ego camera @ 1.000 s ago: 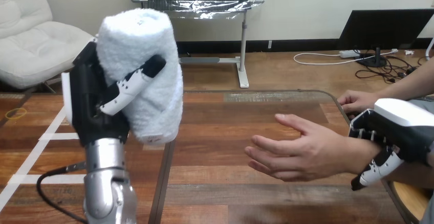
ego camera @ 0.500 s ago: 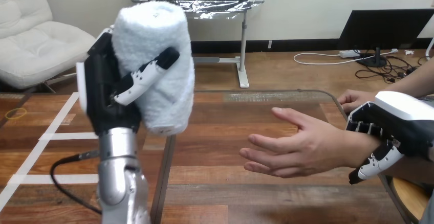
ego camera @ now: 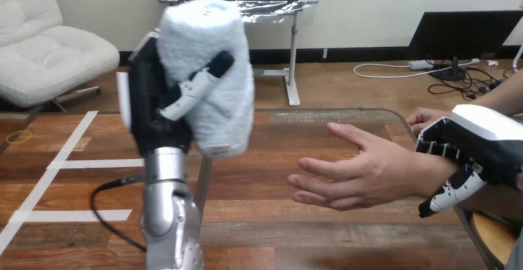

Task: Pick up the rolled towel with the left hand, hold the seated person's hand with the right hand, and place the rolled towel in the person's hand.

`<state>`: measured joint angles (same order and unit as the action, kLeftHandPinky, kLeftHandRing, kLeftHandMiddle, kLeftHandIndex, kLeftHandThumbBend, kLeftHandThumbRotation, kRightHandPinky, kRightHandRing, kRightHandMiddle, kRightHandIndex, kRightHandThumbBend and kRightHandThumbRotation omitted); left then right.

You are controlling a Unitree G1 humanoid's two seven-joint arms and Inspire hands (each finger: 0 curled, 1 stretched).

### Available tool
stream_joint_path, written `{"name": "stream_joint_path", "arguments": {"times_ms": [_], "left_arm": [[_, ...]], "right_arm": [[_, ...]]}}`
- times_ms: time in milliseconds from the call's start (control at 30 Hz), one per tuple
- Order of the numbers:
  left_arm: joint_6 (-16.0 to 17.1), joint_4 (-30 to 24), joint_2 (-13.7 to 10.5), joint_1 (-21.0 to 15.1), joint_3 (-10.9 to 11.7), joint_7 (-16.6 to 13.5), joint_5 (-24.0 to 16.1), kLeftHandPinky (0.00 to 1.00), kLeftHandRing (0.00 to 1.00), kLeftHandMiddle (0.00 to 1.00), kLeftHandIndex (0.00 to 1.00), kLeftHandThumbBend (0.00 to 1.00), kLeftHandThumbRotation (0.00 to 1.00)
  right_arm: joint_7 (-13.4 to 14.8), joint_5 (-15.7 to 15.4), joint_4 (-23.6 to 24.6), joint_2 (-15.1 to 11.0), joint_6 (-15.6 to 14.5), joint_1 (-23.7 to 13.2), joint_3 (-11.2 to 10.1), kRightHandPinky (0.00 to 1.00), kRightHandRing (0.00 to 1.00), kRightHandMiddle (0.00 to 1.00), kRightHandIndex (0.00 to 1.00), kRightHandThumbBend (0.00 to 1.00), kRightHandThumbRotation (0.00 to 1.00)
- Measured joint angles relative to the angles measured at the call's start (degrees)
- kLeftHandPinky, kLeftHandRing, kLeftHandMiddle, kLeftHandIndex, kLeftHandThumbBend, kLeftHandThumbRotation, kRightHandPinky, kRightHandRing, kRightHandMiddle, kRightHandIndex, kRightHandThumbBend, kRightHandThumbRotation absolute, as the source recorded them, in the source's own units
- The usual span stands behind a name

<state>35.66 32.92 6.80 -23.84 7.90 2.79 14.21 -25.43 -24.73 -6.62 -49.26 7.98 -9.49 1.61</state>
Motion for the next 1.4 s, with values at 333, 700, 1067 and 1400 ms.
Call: {"name": "stream_joint_path", "arguments": {"times_ms": [333, 700, 1067, 1400], "left_arm": [[1.2, 8.7, 1.6, -3.6, 0.6, 2.3, 2.0, 0.28, 0.35, 0.40, 0.42, 0.67, 0.00], [2.3, 16.1, 2.7, -5.8, 1.2, 5.5, 4.0, 0.30, 0.36, 0.41, 0.43, 0.69, 0.00], [3.3, 19.6, 2.9, -5.9, 1.1, 7.3, 5.0, 0.30, 0.36, 0.41, 0.43, 0.68, 0.00], [4.2, 22.0, 3.1, -5.9, 0.8, 7.3, 5.1, 0.30, 0.35, 0.40, 0.42, 0.72, 0.00]], "right_arm": [[0.0, 0.1, 0.8, 0.1, -0.5, -0.1, 0.0, 0.33, 0.38, 0.44, 0.49, 0.93, 0.14], [0.0, 0.2, 2.3, 1.3, -2.6, -0.8, 0.1, 0.32, 0.37, 0.44, 0.49, 0.92, 0.13], [-0.8, 0.4, 4.4, 2.9, -4.9, -1.9, 0.3, 0.33, 0.39, 0.45, 0.49, 0.91, 0.13], [-1.7, 0.9, 5.7, 4.1, -5.4, -3.3, 0.6, 0.35, 0.40, 0.45, 0.49, 0.91, 0.14]]}}
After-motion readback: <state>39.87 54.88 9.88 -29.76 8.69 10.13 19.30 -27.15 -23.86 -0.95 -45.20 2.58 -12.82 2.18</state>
